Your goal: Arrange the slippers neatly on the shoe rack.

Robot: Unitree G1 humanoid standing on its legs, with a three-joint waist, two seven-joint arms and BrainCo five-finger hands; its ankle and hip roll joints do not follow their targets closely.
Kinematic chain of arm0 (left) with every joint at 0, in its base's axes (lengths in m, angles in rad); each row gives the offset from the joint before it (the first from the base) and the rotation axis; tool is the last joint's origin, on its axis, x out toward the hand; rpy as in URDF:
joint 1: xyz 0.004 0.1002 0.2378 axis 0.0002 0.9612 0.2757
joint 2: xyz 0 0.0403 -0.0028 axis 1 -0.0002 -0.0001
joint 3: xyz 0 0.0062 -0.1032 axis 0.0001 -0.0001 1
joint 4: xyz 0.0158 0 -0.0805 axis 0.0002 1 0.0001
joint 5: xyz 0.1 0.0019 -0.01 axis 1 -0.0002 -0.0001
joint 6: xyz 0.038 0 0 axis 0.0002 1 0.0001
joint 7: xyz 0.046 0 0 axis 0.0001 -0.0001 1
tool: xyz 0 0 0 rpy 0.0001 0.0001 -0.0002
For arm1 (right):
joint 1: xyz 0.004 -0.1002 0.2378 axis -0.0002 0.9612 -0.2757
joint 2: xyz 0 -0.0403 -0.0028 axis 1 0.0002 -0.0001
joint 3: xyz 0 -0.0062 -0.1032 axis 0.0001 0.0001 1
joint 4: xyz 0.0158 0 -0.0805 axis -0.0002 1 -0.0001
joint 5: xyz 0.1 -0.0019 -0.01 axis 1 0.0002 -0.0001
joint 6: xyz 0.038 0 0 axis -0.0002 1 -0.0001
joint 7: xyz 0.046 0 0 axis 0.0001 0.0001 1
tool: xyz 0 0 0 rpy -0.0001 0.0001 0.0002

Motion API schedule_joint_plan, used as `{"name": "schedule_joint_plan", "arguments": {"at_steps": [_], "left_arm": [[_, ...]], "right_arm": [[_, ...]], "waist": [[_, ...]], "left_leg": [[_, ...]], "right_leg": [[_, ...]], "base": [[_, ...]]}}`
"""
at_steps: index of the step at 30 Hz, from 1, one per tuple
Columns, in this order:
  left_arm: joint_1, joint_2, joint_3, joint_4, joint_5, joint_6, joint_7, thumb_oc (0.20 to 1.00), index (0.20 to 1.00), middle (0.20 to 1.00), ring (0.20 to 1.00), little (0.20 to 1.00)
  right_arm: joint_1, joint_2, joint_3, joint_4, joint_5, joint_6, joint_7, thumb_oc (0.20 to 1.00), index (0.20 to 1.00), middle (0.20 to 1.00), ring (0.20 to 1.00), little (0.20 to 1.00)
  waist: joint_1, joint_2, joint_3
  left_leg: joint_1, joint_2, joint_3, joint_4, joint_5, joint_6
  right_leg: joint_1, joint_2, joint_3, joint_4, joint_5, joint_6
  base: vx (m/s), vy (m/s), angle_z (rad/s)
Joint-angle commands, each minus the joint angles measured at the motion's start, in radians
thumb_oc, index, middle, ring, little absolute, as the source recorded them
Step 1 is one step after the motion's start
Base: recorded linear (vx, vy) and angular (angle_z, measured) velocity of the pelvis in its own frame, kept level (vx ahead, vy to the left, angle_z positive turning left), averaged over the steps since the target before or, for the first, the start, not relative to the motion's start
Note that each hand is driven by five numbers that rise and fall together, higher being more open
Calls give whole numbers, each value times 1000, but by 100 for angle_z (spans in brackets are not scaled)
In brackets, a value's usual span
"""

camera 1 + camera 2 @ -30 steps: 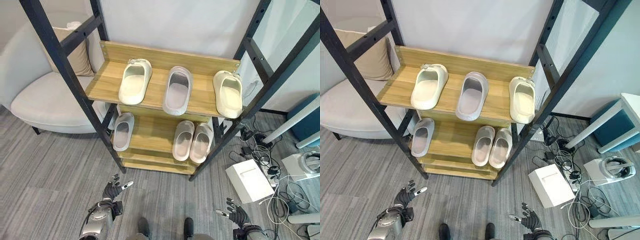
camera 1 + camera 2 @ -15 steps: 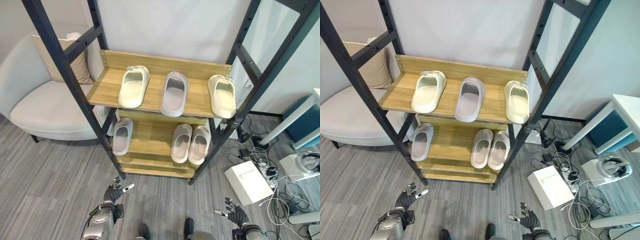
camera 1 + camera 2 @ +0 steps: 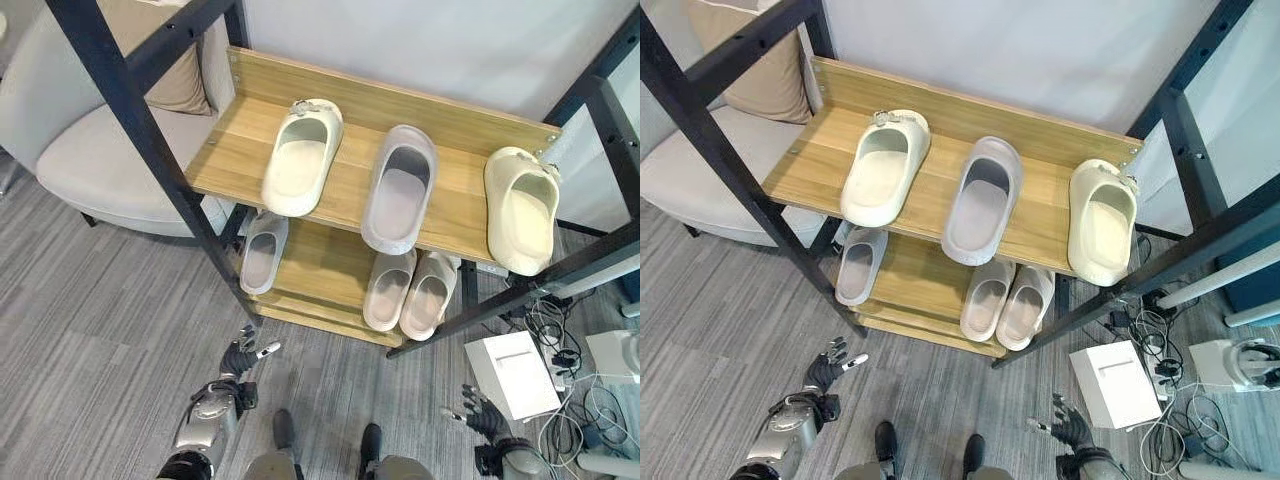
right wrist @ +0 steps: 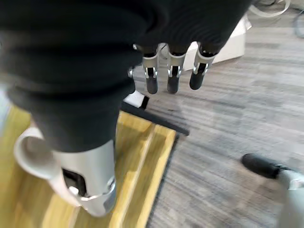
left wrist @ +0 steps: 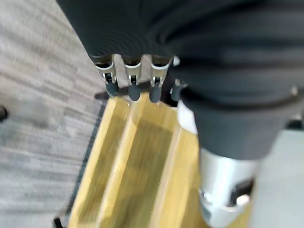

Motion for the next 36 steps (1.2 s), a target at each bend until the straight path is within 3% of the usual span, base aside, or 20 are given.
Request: {"name": "schedule_joint_plan", "arguments": {"at_steps": [1,7,9,12,14,18,19,22,25,26,27,29,30,31,34,36], "left_arm": [[-2,-5,5,-29,-19,-38,4,1000,1000,1000,1000,1000],[0,-4,-2,-21,-18,-37,1,1000,1000,1000,1000,1000],[7,-1,-1,-24,-16,-34,-1,1000,1000,1000,1000,1000],[5,-4,-5,-24,-10,-32,-4,1000,1000,1000,1000,1000],[-2,-5,-8,-14,-9,-35,-8,1000,1000,1000,1000,1000],[-6,-14,-13,0,-5,-32,-9,1000,1000,1000,1000,1000],[0,-19,-13,-2,-2,-29,-12,1000,1000,1000,1000,1000],[5,-29,-19,16,5,-29,-22,1000,1000,1000,1000,1000],[14,-44,-6,15,-36,-26,-25,1000,1000,1000,1000,1000],[13,-44,-6,15,-36,-26,-25,1000,1000,1000,1000,1000],[8,-46,-9,16,-44,-29,-23,1000,1000,1000,1000,1000],[-8,-50,-17,22,-50,-35,-14,1000,1000,1000,1000,1000],[-10,-53,-19,23,-64,-35,-8,1000,1000,1000,1000,1000],[2,-54,-26,28,-57,-35,-9,1000,1000,1000,1000,1000],[7,-50,-29,25,-58,-34,-9,1000,1000,1000,1000,1000],[-5,-46,-40,31,-54,-34,-14,1000,1000,1000,1000,1000]], "right_arm": [[23,-26,10,-13,19,-19,3,1000,1000,1000,1000,1000],[13,-18,17,-2,27,-20,7,1000,1000,1000,1000,1000],[11,-20,29,-10,20,-22,10,1000,1000,1000,1000,1000],[13,-16,36,-15,21,-23,14,1000,1000,1000,1000,1000],[20,-18,33,-13,26,-26,14,1000,1000,1000,1000,1000],[39,-22,25,-19,32,-30,8,1000,1000,1000,1000,1000],[59,-24,18,-25,30,-28,11,1000,1000,1000,1000,1000],[63,-28,16,-13,38,-30,14,1000,1000,1000,1000,1000],[59,-49,16,2,53,-34,15,1000,1000,1000,1000,1000],[58,-49,16,2,53,-34,15,1000,1000,1000,1000,1000],[59,-60,20,0,60,-34,17,1000,1000,1000,1000,1000],[49,-80,23,9,55,-33,17,1000,1000,1000,1000,1000],[47,-86,19,13,55,-25,13,1000,1000,1000,1000,1000],[64,-91,4,17,51,-28,8,1000,1000,1000,1000,1000],[63,-90,14,10,41,-23,11,1000,1000,1000,1000,1000],[49,-72,17,13,36,-24,7,1000,1000,1000,1000,1000]], "waist": [[9,-35,-33],[9,-38,-31],[7,-22,-17],[-13,6,-2],[-26,24,13],[-56,26,23],[-61,28,16],[-65,33,8],[-56,40,6],[-57,39,4],[-45,26,19],[-28,14,36],[-25,8,31],[-9,8,7],[-3,12,-8],[-15,18,-24]], "left_leg": [[-32,11,7,62,-11,-40],[-28,2,10,46,-11,-34],[1,7,24,16,-12,-21],[34,21,15,3,-5,-27],[59,31,7,-2,10,-39],[108,15,-18,-2,-12,-45],[130,8,-31,2,-22,-47],[136,11,-36,12,-21,-53],[105,46,-56,176,-1,-98],[101,45,-56,176,1,-98],[32,51,-90,300,25,-110],[-37,25,-157,394,45,-118],[-78,49,-161,330,34,-109],[-109,122,-151,138,62,-116],[-71,112,-199,89,56,-118],[-14,75,-149,3,57,-106]], "right_leg": [[50,-82,37,23,150,123],[35,-80,61,25,193,136],[-18,-67,67,151,209,141],[-81,-12,89,206,147,127],[-132,35,80,169,76,95],[-155,73,44,83,70,75],[-145,79,2,74,69,68],[-111,88,7,47,61,58],[-57,115,-15,25,30,17],[-60,114,-16,24,31,17],[-36,110,-22,21,20,-1],[-23,102,-26,26,4,-12],[-7,82,-26,17,-3,-1],[28,57,-18,-12,-18,25],[39,44,-4,-8,-35,31],[22,24,20,-5,-2,45]], "base": [[142,121,-21],[51,56,-10],[17,111,-16],[75,69,-22],[124,20,-4],[195,-69,34],[217,-112,41],[122,-99,51],[104,-166,5],[59,-172,13],[32,-124,14],[74,-98,28],[320,156,41],[309,187,17],[251,231,-7],[167,334,-58]]}}
